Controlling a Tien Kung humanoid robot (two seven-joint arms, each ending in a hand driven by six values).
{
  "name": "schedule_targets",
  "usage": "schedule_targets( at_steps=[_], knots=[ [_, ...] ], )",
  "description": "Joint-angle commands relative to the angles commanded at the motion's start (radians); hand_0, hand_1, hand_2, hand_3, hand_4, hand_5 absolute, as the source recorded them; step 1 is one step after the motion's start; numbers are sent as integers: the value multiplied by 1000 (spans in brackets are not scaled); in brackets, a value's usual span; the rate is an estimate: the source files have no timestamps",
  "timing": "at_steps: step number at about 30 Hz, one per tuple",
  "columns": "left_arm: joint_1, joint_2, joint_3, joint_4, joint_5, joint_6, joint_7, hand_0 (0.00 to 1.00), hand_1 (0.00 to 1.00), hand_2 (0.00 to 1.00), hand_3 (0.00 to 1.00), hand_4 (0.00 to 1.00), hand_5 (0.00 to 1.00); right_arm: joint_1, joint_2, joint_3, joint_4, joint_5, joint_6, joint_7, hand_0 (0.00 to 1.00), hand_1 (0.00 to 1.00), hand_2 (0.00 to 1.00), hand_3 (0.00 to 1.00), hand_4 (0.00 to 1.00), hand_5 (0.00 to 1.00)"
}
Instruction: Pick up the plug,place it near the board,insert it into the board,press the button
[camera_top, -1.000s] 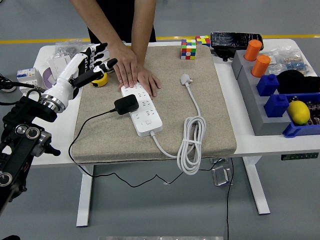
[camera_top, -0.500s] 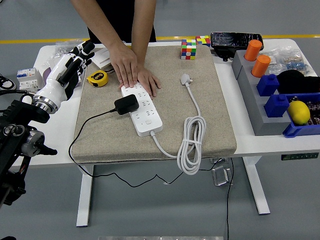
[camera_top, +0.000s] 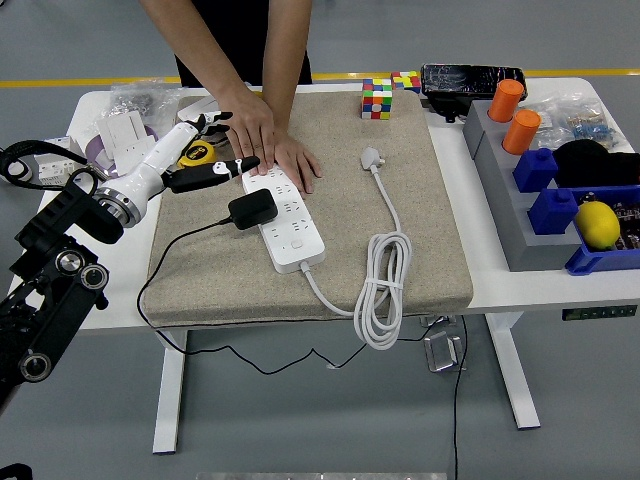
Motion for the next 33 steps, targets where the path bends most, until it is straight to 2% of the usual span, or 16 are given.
schedule_targets(
  at_steps=[4, 8, 10, 15, 21, 22, 27, 28, 30, 33],
  knots=[
    [-22, 7, 32, 19, 135, -39, 4, 916, 909, 880, 889, 998, 659, 2, -1, 1, 0, -1, -1, 0, 989, 882, 823, 830, 998, 998],
    [-38, 7, 54, 39, 220, -88, 11, 916, 909, 880, 889, 998, 659, 2, 0, 2, 0, -1, -4, 1, 989, 882, 823, 830, 998, 998],
    [-46, 6, 66, 53, 243, -107, 14, 917, 905, 859, 885, 998, 625, 3, 0, 3, 0, -1, -5, 1, 979, 871, 818, 830, 998, 998],
    [-65, 4, 92, 89, 270, -133, 15, 917, 905, 859, 885, 998, 625, 6, 1, 2, 0, -1, -7, 0, 979, 871, 818, 830, 998, 998],
    [-96, -4, 125, 169, 294, -106, 0, 918, 906, 858, 886, 998, 629, 16, -1, 3, 1, -1, -7, 1, 975, 869, 816, 829, 998, 998],
    [-99, -7, 126, 180, 297, -103, -2, 888, 890, 838, 879, 998, 624, 16, -1, 3, 1, -1, -8, 1, 973, 869, 816, 829, 998, 998],
    [-116, -26, 130, 252, 313, -69, -13, 888, 890, 838, 879, 998, 624, 15, 0, 1, 0, 0, -8, 1, 973, 869, 816, 829, 998, 998],
    [-120, -30, 131, 267, 313, -57, -17, 851, 850, 800, 848, 998, 635, 14, 1, 0, 0, 1, -8, 1, 973, 868, 817, 827, 998, 998],
    [-129, -40, 131, 298, 317, -35, -25, 851, 850, 800, 848, 998, 635, 14, 2, 0, 0, 1, -8, 1, 973, 868, 817, 827, 998, 998],
    [-139, -50, 132, 332, 323, -28, -30, 851, 850, 800, 848, 998, 635, 16, 2, 0, 1, -1, -8, 1, 973, 868, 817, 827, 998, 998]
  ],
)
